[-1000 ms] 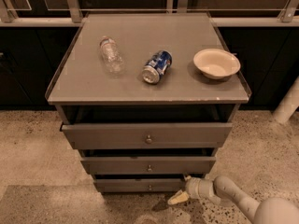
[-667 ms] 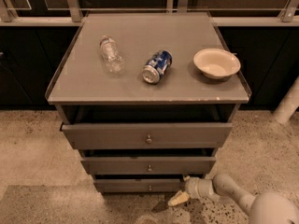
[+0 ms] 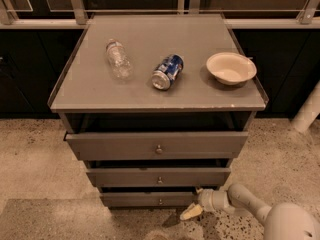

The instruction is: Open bottom drawer

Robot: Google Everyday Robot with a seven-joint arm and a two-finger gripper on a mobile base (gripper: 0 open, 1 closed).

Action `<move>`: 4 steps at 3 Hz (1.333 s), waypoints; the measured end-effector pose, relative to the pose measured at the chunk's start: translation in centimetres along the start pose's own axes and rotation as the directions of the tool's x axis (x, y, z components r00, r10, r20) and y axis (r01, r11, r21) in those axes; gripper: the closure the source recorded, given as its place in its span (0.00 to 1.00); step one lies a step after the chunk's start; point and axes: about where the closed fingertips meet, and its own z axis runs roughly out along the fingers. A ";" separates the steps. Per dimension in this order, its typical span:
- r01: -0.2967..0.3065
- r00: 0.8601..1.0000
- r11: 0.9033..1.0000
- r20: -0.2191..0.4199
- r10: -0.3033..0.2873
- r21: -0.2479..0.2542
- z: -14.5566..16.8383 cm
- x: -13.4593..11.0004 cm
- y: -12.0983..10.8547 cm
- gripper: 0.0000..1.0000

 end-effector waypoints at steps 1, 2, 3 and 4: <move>-0.035 0.999 0.998 -0.002 0.035 -0.052 -0.2 0.3 1.1 0.00; -0.067 0.998 0.994 -0.006 0.067 -0.091 -0.4 0.2 1.9 0.00; -0.067 0.998 0.994 -0.006 0.067 -0.091 -0.6 -0.1 2.0 0.00; -0.087 0.996 0.987 -0.002 0.088 -0.132 -1.0 0.0 2.8 0.00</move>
Offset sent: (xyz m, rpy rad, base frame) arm -0.1915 -0.0019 0.0812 0.5589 0.8247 0.5584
